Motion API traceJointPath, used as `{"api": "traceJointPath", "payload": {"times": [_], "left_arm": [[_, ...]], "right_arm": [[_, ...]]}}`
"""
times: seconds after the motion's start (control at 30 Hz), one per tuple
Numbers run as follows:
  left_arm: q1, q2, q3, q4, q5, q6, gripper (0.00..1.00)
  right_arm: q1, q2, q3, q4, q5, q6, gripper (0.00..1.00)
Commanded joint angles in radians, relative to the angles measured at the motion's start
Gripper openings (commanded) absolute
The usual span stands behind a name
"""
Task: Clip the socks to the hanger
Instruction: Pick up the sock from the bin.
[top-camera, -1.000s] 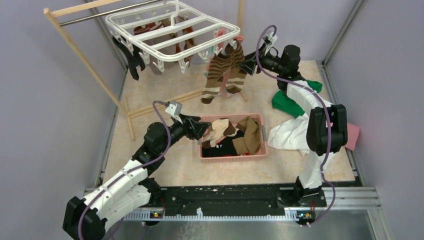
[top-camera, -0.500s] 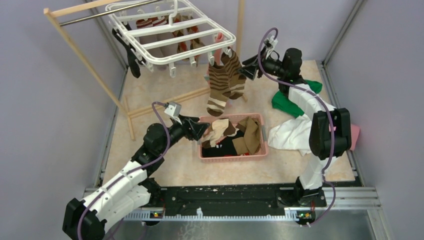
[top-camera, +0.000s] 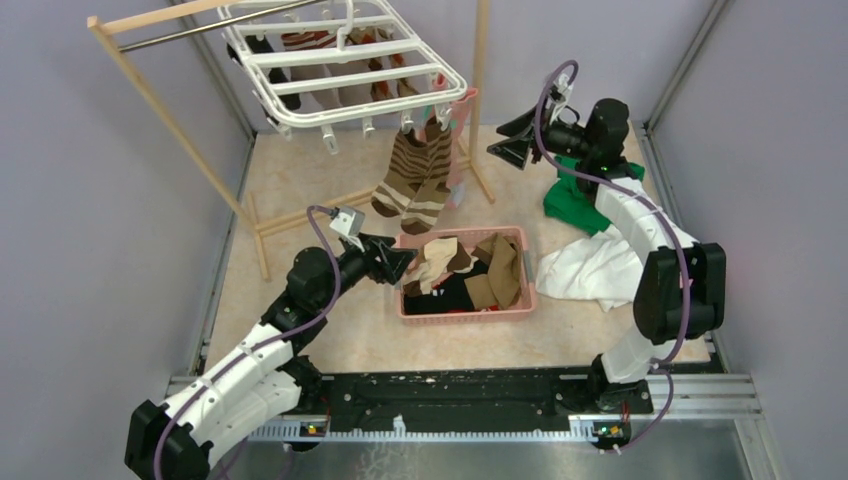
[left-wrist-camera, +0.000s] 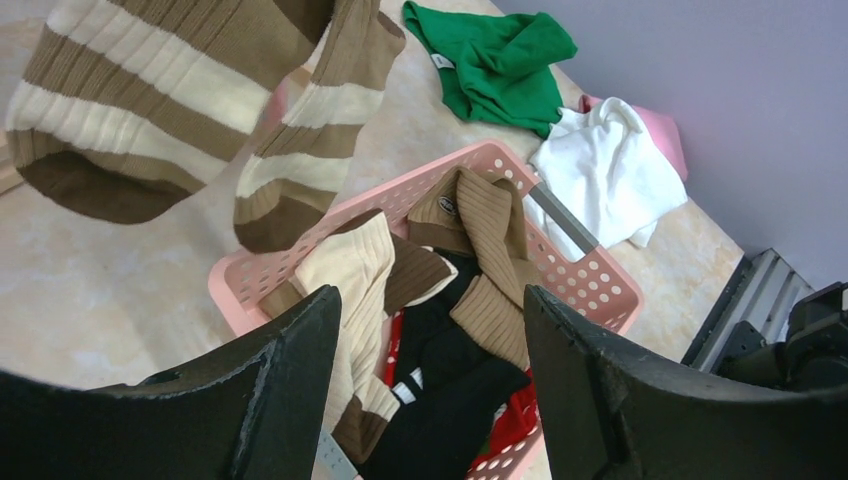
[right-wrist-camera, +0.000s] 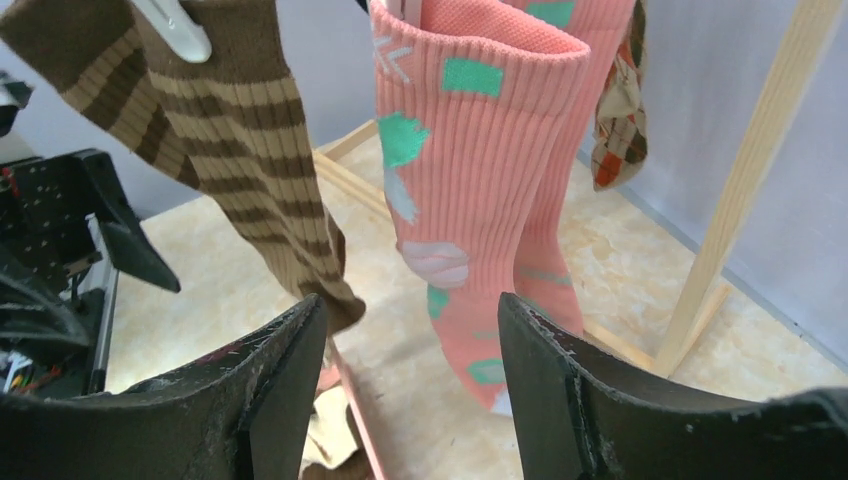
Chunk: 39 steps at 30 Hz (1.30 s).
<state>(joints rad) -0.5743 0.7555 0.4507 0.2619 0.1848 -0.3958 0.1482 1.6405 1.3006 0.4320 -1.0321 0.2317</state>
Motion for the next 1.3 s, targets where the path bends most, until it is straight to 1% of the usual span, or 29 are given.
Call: {"api": "traceJointPath", "payload": {"times": [0.0,0.17,0.3,0.37,0.47,0.63,0.8,0.9,0.97,1.07,1.2,1.27], "left_arm": [[0.008,0.001,0.045,-0.025,-0.005,0.059,0.73],[0.015,0.001,0.058,-0.053,0.002,0.09,0.73],[0.02,-0.007,0.064,-0.078,0.012,0.109,0.73],[0.024,-0.018,0.064,-0.083,0.025,0.117,0.74],[0.029,-0.044,0.054,-0.08,0.053,0.12,0.78],[0.054,-0.068,0.043,-0.089,0.107,0.102,0.92],[0.112,-0.064,0.026,-0.11,0.186,0.056,0.94],[0.185,-0.07,0.003,-0.112,0.243,0.004,0.94],[0.235,-0.081,-0.016,-0.115,0.277,-0.024,0.93],[0.281,-0.11,-0.048,-0.123,0.288,-0.041,0.93],[0.292,-0.159,-0.094,-0.126,0.278,-0.047,0.93],[0.292,-0.19,-0.115,-0.121,0.276,-0.062,0.93]], "right_arm": [[-0.011,-0.083,-0.015,-0.05,-0.061,-0.06,0.63],[-0.012,-0.162,-0.057,-0.173,-0.086,-0.2,0.64],[-0.012,-0.225,-0.08,-0.345,-0.108,-0.362,0.65],[-0.012,-0.255,-0.099,-0.404,-0.121,-0.43,0.67],[-0.012,-0.306,-0.16,-0.43,-0.151,-0.51,0.68],[-0.005,-0.368,-0.265,-0.446,-0.194,-0.586,0.71],[0.059,-0.385,-0.304,-0.65,-0.191,-0.816,0.71],[0.124,-0.38,-0.329,-0.788,-0.174,-0.991,0.71],[0.159,-0.378,-0.357,-0.805,-0.168,-1.065,0.7],[0.2,-0.369,-0.4,-0.76,-0.156,-1.071,0.7],[0.235,-0.324,-0.407,-0.755,-0.054,-1.049,0.68],[0.236,-0.302,-0.396,-0.758,0.0,-1.003,0.65]]}}
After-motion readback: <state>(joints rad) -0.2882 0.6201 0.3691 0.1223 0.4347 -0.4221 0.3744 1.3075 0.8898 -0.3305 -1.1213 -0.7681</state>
